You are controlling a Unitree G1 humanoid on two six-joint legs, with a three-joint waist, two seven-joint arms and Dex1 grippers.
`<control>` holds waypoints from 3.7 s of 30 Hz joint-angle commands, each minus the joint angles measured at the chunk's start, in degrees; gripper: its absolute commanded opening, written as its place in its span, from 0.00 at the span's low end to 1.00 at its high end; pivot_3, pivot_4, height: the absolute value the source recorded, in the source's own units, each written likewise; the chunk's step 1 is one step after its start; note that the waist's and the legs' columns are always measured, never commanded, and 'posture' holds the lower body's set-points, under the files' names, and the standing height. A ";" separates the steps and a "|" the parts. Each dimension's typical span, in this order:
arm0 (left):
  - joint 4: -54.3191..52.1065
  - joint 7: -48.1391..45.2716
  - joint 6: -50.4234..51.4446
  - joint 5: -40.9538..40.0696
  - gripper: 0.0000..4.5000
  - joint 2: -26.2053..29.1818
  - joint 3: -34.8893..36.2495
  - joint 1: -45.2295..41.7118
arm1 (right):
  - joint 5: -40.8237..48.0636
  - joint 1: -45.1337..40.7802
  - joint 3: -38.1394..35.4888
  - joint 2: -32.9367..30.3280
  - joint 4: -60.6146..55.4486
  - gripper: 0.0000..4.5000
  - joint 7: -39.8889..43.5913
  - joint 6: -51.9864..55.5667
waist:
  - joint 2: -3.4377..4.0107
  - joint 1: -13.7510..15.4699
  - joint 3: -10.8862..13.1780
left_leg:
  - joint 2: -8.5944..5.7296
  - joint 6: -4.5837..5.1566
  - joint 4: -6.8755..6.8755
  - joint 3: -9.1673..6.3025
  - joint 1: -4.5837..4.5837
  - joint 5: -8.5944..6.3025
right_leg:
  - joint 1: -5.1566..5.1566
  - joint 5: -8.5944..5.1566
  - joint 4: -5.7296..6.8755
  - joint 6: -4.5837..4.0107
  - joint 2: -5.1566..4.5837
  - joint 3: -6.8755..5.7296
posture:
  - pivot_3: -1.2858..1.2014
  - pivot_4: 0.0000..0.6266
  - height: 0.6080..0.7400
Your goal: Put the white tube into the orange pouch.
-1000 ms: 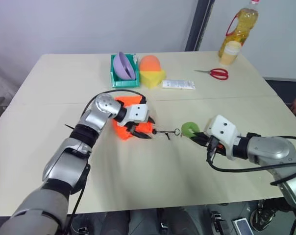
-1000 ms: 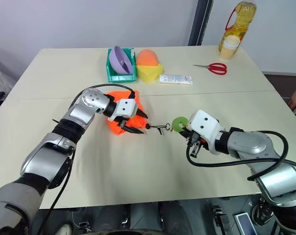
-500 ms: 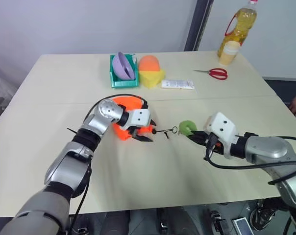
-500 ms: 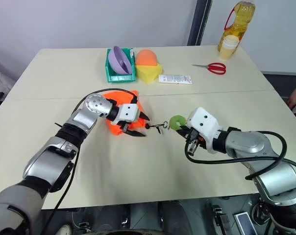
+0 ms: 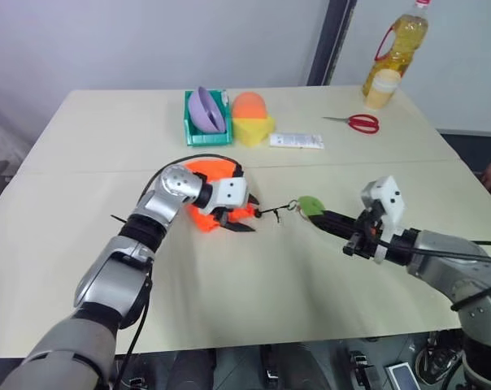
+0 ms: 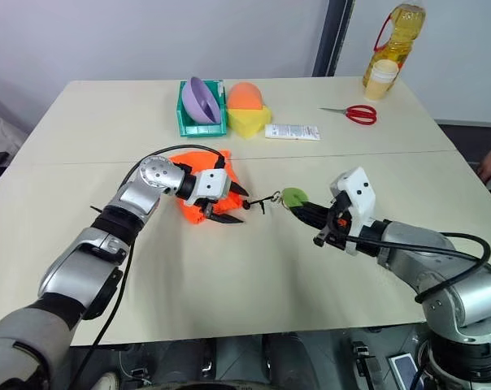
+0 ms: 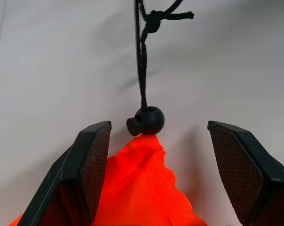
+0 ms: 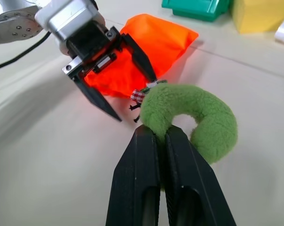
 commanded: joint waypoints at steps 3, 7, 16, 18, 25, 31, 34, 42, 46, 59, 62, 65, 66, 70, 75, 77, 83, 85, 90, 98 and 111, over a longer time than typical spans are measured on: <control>-1.98 -2.86 2.64 -3.69 0.78 0.02 2.25 -0.79 | 3.43 3.89 -3.24 -1.38 -4.27 0.00 -0.49 -0.90 | 0.00 0.00 0.00 | 0.00 0.00 0.00 -0.01 0.00 0.00 | 0.00 0.00 0.00 0.00 0.00 0.00 | 0.52 0.24 0.89; -3.00 -4.00 3.44 -4.27 0.78 0.16 2.02 -0.25 | 4.49 5.42 -4.23 -2.28 -4.82 0.00 -1.10 -1.25 | 0.00 -0.03 0.00 | 0.00 0.01 0.04 -0.01 0.00 -0.01 | 0.01 0.00 0.00 0.01 0.00 0.00 | 0.52 0.24 0.89; -3.69 -4.20 2.31 -3.80 0.78 0.67 1.38 0.60 | 5.75 5.14 -3.65 -3.26 -4.53 0.00 -2.37 -2.13 | 0.00 -0.03 0.00 | 0.00 0.02 0.05 -0.02 0.00 -0.01 | 0.02 0.00 0.00 0.01 0.00 0.00 | 0.52 0.24 0.89; -3.64 -4.15 2.56 -3.67 0.72 0.70 1.23 0.76 | 5.88 5.14 -3.41 -3.36 -4.44 0.00 -2.44 -2.46 | 0.00 -0.04 0.00 | 0.00 0.02 0.05 -0.02 0.00 -0.01 | 0.03 0.00 0.00 0.00 0.00 0.00 | 0.52 0.24 0.89; -3.89 -3.21 3.15 -3.19 0.61 0.66 0.91 1.10 | 6.46 5.27 -3.24 -3.57 -4.71 0.00 -2.80 -2.72 | 0.00 -0.02 0.00 | 0.00 0.03 0.07 -0.02 0.00 -0.02 | 0.03 0.00 0.00 0.01 0.00 0.00 | 0.52 0.24 0.89; -3.70 -2.15 3.13 -2.92 0.61 -0.11 0.69 0.92 | 6.81 5.33 -2.98 -3.70 -4.72 0.00 -3.27 -2.93 | 0.00 0.00 0.00 | 0.00 0.03 0.07 -0.02 0.00 -0.02 | 0.03 0.00 0.00 0.01 0.00 0.00 | 0.52 0.24 0.89; -3.67 -1.63 3.07 -2.86 0.61 -0.59 0.76 0.81 | 6.99 5.34 -2.84 -3.78 -4.73 0.00 -3.45 -3.00 | 0.00 0.00 0.00 | 0.00 0.03 0.07 -0.02 0.00 -0.02 | 0.04 0.00 0.00 0.01 0.00 0.00 | 0.52 0.24 0.89; -4.14 -1.94 3.31 -3.10 0.61 -0.81 0.79 0.99 | 7.22 5.53 -2.40 -4.03 -4.77 0.00 -3.76 -3.18 | 0.00 -0.02 0.00 | 0.00 0.03 0.07 -0.03 0.00 -0.02 | 0.04 0.00 0.00 0.01 0.00 0.00 | 0.52 0.24 0.89; -3.82 -1.62 2.83 -3.12 0.42 -0.79 1.00 0.92 | 7.41 5.57 -2.30 -4.13 -4.82 0.00 -3.95 -3.12 | 0.00 -0.01 0.00 | 0.00 0.04 0.07 -0.03 0.00 -0.02 | 0.04 0.00 0.00 0.01 0.00 0.00 | 0.52 0.24 0.89; -3.97 -0.60 2.87 -2.95 0.05 -0.89 1.05 1.21 | 7.36 6.11 -1.49 -4.43 -5.02 0.00 -4.35 -3.33 | 0.00 -0.02 0.00 | 0.00 0.04 0.07 -0.03 0.00 -0.03 | 0.04 0.00 -0.01 0.01 0.00 0.00 | 0.52 0.24 0.89; -2.77 0.12 1.93 -2.19 0.05 -0.01 1.09 0.98 | 7.19 6.16 -1.43 -4.74 -4.85 0.00 -4.31 -3.51 | 0.00 -0.02 0.00 | 0.00 0.04 0.07 -0.03 0.00 -0.03 | 0.04 0.00 -0.01 0.01 0.00 0.00 | 0.52 0.24 0.89; -1.35 0.23 0.07 -1.14 0.05 1.97 1.12 1.06 | 7.02 6.40 -1.99 -5.23 -4.47 0.00 -4.09 -3.84 | 0.00 -0.09 0.00 | 0.00 0.05 0.07 -0.03 0.00 -0.03 | 0.04 0.00 -0.01 0.01 0.01 0.00 | 0.52 0.24 0.89; -0.63 0.28 -1.14 -0.47 0.05 3.23 1.01 1.27 | 6.79 6.62 -2.55 -5.56 -4.10 0.00 -4.01 -4.01 | 0.00 -0.14 0.00 | 0.01 0.05 0.07 -0.03 0.00 -0.03 | 0.04 0.00 -0.01 0.01 0.01 0.00 | 0.52 0.24 0.89; 1.61 0.66 -4.35 1.00 0.05 7.91 1.50 2.07 | 6.19 7.46 -4.52 -7.05 -2.67 0.00 -3.64 -4.79 | 0.00 -0.15 0.00 | 0.05 0.07 0.07 -0.02 0.01 -0.04 | 0.03 0.00 -0.01 0.00 0.04 0.00 | 0.52 0.24 0.89; 2.26 1.73 -6.55 1.40 0.05 14.43 2.44 4.09 | 4.97 8.17 -4.84 -8.76 -1.19 0.00 -2.81 -6.05 | 0.01 -0.18 0.00 | 0.09 0.07 0.07 0.00 0.03 -0.04 | 0.04 0.00 -0.01 0.00 0.05 0.00 | 0.52 0.24 0.89; 1.85 2.20 -6.93 1.29 0.05 16.83 2.87 5.49 | 4.53 7.96 -4.33 -8.87 -0.73 0.00 -2.68 -6.33 | 0.02 -0.20 -0.01 | 0.11 0.07 0.07 0.01 0.05 -0.04 | 0.05 0.00 -0.01 -0.01 0.05 0.00 | 0.52 0.24 0.89; -1.20 3.26 -5.81 0.41 0.05 20.37 4.05 9.69 | 3.62 7.56 -3.43 -9.34 0.42 0.00 -1.84 -6.89 | 0.04 -0.17 -0.02 | 0.14 0.07 0.07 0.04 0.12 -0.04 | 0.12 0.00 0.00 -0.01 0.04 0.00 | 0.52 0.24 0.89; -4.93 2.90 -3.02 -2.15 0.05 20.02 5.29 12.07 | 3.22 6.88 -2.34 -9.61 0.62 0.00 -1.26 -7.04 | 0.12 -0.26 -0.07 | 0.15 0.07 0.07 0.07 0.14 -0.04 | 0.12 -0.01 -0.01 -0.02 0.04 0.01 | 0.52 0.24 0.89; -17.74 0.24 14.05 -11.92 0.28 17.73 8.57 16.62 | 3.81 4.36 0.67 -9.38 -0.23 0.08 -0.33 -7.38 | 0.12 -0.30 -0.07 | 0.18 0.07 0.07 0.06 0.13 -0.04 | 0.12 -0.01 0.00 -0.02 0.06 0.00 | 0.52 0.24 0.89; -36.93 7.42 35.44 -22.39 1.00 19.12 17.42 26.08 | -1.12 4.02 5.12 -11.50 -2.43 0.93 -0.53 -8.78 | 0.11 -0.16 -0.06 | 0.18 0.08 0.07 0.04 0.09 -0.05 | 0.11 -0.01 -0.03 -0.01 0.03 0.00 | 0.52 0.24 0.89; -45.86 36.28 41.23 -25.43 1.00 15.92 41.77 42.72 | -10.00 4.74 1.54 -10.01 11.53 0.93 1.74 -21.45 | 0.11 -0.28 -0.06 | 0.19 0.07 0.09 0.11 0.15 -0.05 | 0.12 -0.01 -0.05 -0.01 -0.02 0.02 | 0.52 0.24 0.89</control>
